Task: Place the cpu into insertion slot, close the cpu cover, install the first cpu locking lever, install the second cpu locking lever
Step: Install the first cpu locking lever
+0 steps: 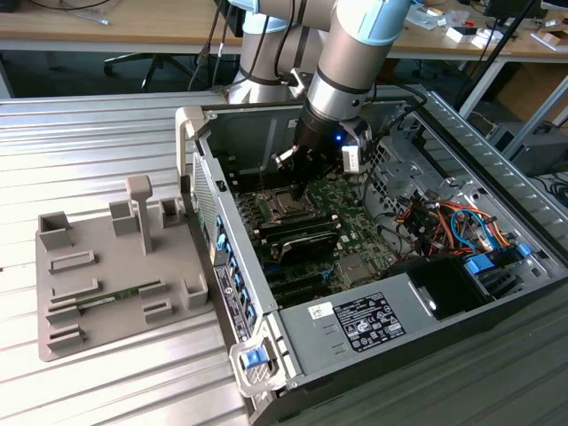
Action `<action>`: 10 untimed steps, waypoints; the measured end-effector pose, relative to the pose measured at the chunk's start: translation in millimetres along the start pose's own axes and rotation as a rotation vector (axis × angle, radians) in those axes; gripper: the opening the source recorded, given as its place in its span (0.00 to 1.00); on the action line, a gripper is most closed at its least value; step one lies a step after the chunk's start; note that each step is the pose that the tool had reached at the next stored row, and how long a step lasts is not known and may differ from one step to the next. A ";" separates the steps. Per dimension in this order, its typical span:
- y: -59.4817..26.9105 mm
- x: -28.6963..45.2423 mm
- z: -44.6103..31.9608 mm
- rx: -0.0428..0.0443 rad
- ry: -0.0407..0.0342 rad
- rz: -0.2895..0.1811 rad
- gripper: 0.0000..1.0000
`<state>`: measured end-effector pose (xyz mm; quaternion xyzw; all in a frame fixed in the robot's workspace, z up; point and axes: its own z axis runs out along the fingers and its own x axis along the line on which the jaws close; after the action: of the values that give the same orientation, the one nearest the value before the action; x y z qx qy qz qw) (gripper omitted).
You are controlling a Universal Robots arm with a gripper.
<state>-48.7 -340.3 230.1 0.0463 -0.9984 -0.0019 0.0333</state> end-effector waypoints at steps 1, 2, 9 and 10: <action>0.0 0.0 0.0 0.0000 0.0000 -0.001 0.10; 0.0 0.0 0.0 0.0001 0.0000 -0.002 0.10; 0.0 0.0 0.0 0.0005 0.0000 -0.007 0.10; 0.0 0.0 0.0 0.0006 0.0001 -0.008 0.10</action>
<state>-48.7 -340.3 230.1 0.0503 -0.9982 -0.0018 0.0333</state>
